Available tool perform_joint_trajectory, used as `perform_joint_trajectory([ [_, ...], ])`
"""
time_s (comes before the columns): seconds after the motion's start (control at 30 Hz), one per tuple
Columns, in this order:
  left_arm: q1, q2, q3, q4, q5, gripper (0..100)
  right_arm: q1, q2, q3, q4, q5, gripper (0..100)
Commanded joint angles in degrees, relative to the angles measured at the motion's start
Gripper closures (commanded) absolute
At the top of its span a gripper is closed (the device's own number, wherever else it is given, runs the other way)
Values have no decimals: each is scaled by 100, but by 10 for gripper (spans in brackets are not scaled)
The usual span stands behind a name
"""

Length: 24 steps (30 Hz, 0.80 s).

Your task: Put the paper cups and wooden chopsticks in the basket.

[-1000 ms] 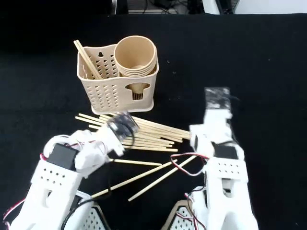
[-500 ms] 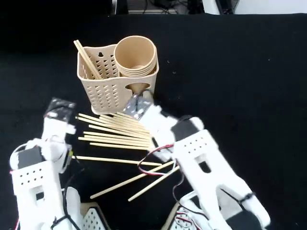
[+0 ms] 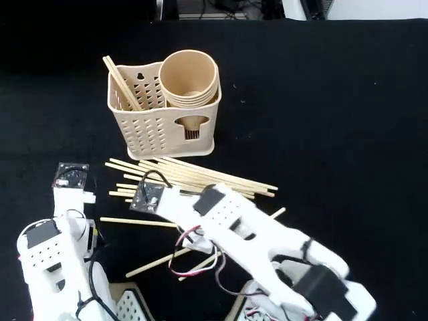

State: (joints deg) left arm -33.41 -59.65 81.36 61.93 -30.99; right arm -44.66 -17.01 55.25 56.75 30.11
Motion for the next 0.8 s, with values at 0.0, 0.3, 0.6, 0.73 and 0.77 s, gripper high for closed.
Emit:
perform_joint_trajectory([
  [0.0, -22, -35, -22, -70, 149, 859, -264, 251, -418, -97, 0, 815],
  [0.3, -13, -35, -4, -70, 149, 859, -440, 927, -426, -466, 35, 815],
  [0.6, -13, -35, -4, -70, 149, 859, -431, 1077, -752, -703, -9, 966],
  [0.73, -13, -35, -4, -70, 149, 859, -360, 1068, -936, -651, -9, 987],
  [0.77, -13, -35, -4, -70, 149, 859, -290, 1068, -1015, -598, -9, 987],
])
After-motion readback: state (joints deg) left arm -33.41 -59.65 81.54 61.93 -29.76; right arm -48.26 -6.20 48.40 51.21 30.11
